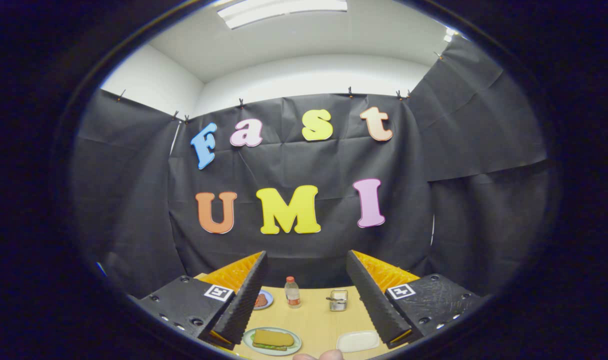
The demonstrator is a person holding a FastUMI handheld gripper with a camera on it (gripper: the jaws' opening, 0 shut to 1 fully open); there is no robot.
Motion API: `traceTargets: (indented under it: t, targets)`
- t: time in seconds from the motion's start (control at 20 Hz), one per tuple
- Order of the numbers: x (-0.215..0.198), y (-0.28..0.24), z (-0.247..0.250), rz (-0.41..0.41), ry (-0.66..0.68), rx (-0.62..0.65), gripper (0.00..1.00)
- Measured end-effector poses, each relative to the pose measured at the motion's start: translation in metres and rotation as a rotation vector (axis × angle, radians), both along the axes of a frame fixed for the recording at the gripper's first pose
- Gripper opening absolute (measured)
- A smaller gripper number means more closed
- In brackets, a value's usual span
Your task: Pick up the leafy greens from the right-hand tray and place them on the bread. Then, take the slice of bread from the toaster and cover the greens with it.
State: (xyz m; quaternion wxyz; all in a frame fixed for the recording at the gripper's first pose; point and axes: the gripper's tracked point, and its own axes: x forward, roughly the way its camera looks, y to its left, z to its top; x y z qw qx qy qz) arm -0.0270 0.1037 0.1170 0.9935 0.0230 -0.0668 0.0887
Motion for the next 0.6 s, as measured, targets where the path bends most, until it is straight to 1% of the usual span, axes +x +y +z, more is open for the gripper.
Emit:
traceTargets:
  t: [0.2,0.6]
  targets:
    - [0.008,0.001,-0.003,0.014,0.011,0.009,0.96]
    - [0.024,-0.002,-0.002,0.016,0.008,0.015,0.96]
